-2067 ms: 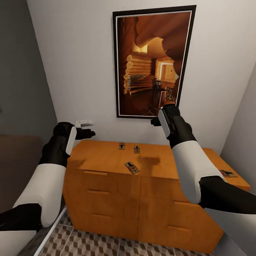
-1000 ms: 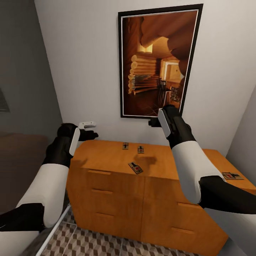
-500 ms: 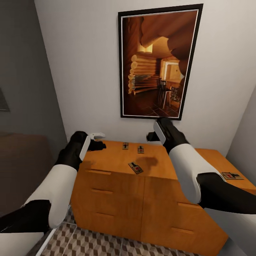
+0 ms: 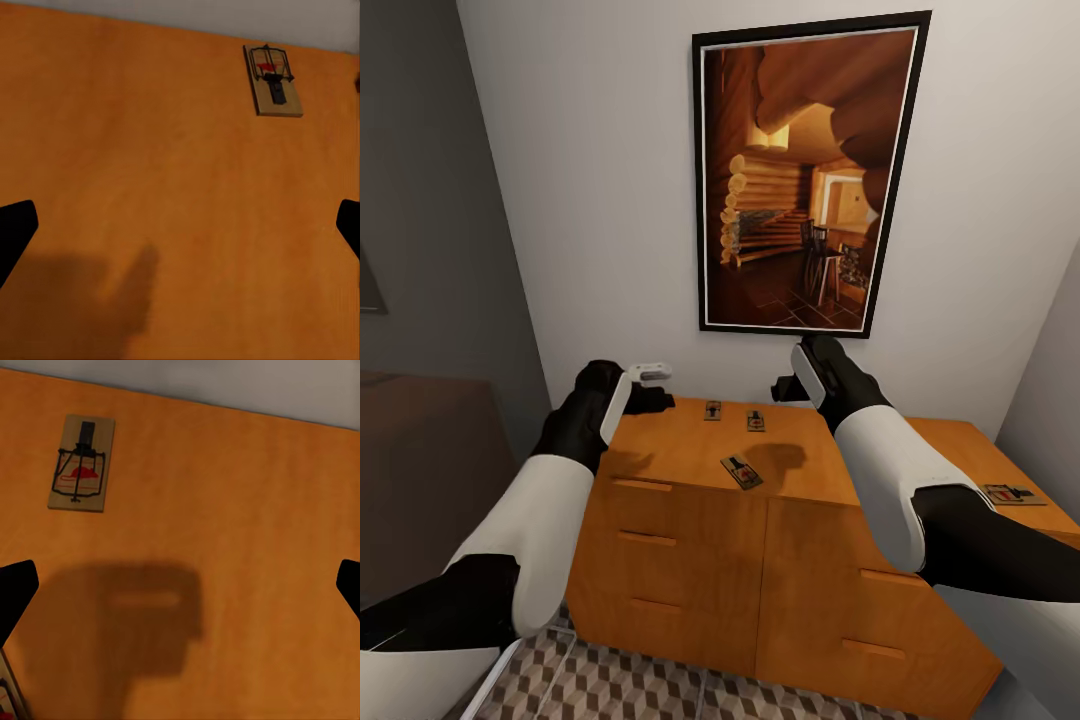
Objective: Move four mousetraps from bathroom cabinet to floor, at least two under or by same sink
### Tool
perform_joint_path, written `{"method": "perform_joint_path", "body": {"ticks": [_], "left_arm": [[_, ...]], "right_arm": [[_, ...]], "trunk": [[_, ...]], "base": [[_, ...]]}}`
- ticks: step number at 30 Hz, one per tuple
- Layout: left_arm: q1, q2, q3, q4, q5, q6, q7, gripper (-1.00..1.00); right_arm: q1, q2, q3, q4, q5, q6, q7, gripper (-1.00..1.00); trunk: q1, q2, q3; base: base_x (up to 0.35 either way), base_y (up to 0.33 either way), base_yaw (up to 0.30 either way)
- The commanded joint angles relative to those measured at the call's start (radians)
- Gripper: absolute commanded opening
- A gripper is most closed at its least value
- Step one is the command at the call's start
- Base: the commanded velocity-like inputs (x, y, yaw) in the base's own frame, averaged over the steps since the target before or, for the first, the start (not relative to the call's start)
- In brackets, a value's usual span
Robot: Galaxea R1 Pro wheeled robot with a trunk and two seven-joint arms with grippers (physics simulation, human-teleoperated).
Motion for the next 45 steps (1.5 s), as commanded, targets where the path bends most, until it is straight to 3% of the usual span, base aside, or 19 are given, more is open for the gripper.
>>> {"method": "perform_joint_path", "body": {"ticks": [1, 7, 20, 29, 45], "left_arm": [[-0.001, -0.002, 0.003, -0.006, 0.000, 0.004, 0.010, 1.00], [-0.002, -0.003, 0.003, -0.013, 0.003, 0.004, 0.035, 1.00], [-0.003, -0.002, 0.002, -0.017, 0.009, 0.003, 0.046, 1.00], [-0.003, -0.002, 0.002, -0.016, 0.010, 0.004, 0.046, 1.00], [-0.003, -0.002, 0.002, -0.013, 0.009, 0.004, 0.046, 1.00]], "right_arm": [[-0.001, 0.000, 0.000, -0.001, -0.009, 0.003, -0.008, 1.00], [-0.001, 0.000, 0.004, -0.001, -0.008, 0.003, -0.007, 1.00], [-0.001, 0.000, 0.063, -0.003, -0.009, 0.003, -0.006, 1.00], [-0.001, 0.000, 0.067, -0.003, -0.009, 0.003, -0.005, 1.00], [-0.001, 0.000, 0.065, -0.002, -0.010, 0.003, -0.002, 1.00]], "trunk": [[0.000, -0.001, -0.001], [0.000, -0.001, -0.001], [0.000, -0.001, -0.001], [0.000, -0.001, -0.001], [0.000, -0.001, -0.001]], "base": [[0.000, 0.000, 0.000], [0.094, 0.000, 0.000], [0.294, 0.000, 0.000], [0.269, 0.000, 0.000], [0.023, 0.000, 0.000]]}}
